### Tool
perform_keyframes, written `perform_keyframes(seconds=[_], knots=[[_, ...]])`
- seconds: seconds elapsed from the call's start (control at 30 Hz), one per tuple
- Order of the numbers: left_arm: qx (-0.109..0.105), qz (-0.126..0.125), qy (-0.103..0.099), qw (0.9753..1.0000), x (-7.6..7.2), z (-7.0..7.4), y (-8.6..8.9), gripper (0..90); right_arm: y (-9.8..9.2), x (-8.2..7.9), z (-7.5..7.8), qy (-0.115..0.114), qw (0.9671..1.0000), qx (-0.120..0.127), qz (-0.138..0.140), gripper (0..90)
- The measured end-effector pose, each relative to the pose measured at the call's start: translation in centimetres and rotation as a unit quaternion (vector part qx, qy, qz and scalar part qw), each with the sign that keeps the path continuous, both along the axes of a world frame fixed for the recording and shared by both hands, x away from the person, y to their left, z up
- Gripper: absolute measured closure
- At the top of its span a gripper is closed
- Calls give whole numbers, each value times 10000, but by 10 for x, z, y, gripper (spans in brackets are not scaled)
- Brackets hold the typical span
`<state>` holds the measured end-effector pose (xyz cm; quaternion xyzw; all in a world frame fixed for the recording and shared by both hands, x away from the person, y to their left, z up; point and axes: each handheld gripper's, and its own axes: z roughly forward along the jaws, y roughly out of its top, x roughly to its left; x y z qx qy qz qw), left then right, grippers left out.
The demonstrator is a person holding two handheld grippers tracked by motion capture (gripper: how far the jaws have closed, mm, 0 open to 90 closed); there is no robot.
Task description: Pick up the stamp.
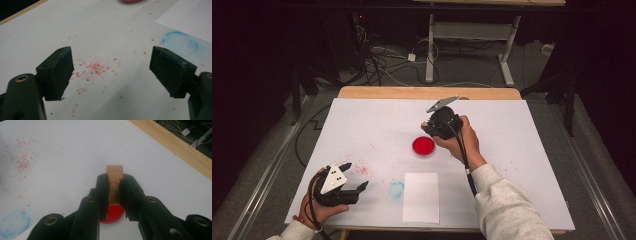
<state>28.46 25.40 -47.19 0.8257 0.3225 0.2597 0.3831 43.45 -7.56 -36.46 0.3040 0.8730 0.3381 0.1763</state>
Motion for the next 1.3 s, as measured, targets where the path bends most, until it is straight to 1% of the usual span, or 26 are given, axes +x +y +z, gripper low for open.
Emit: perform_keyframes(seconds=[0.07, 0.13, 0.2, 0.27, 0.37, 0.47, 0.53, 0.63, 0.7, 0.73, 0.77, 0.83, 0.9, 0.97, 1.03, 1.07, 1.13, 1.3], knots=[[-7, -5, -1, 10000, 0, 0, 0, 184, 1, 0, 0, -21, 10000, -33, 9, 764], [-15, -12, -2, 10000, 0, 0, 0, 184, 1, 1, -1, 5, 10000, -1, 8, 764], [-4, -6, 7, 10000, 0, 0, 0, 184, 1, 1, -2, 38, 10000, -25, 15, 763], [-11, -15, 15, 10000, 0, 0, 1, 184, 3, 2, -3, 21, 10000, -63, 41, 764], [-28, -12, 13, 10000, 0, 0, 1, 179, 4, 5, -7, 81, 9999, -78, 43, 764], [3, -22, 23, 10000, 0, 0, 2, 179, 8, 7, -18, 136, 9996, -220, 85, 764], [7, -19, 21, 10000, 0, -1, 1, 179, 11, 9, -28, 219, 9993, -288, 65, 764], [2, -11, 28, 10000, 0, -1, 1, 179, 13, 12, -43, 383, 9987, -336, 48, 764], [17, 0, 34, 10000, 1, -1, 1, 179, 13, 15, -52, 482, 9979, -425, 32, 764], [23, 1, 38, 10000, 1, -1, 1, 179, 14, 16, -60, 553, 9972, -501, 21, 764], [22, -4, 41, 10000, 1, -1, 1, 179, 14, 16, -60, 553, 9972, -501, 21, 764], [46, -8, 48, 10000, 1, -2, 2, 179, 14, 18, -67, 584, 9968, -544, -11, 764], [45, 0, 58, 10000, 1, -2, 2, 179, 14, 20, -72, 671, 9964, -512, -42, 764], [25, 3, 64, 10000, 1, -2, 1, 179, 15, 21, -77, 706, 9962, -516, -51, 764], [28, 11, 70, 10000, 1, -2, 1, 179, 15, 22, -81, 714, 9957, -596, -46, 764], [31, 9, 75, 10000, 1, -2, 1, 179, 13, 22, -82, 719, 9962, -486, -55, 764], [60, 1, 83, 9999, 1, -2, 1, 179, 12, 22, -83, 735, 9964, -427, -54, 764], [65, -6, 81, 9999, 1, -2, 0, 179, 14, 21, -85, 700, 9962, -519, -85, 764]])
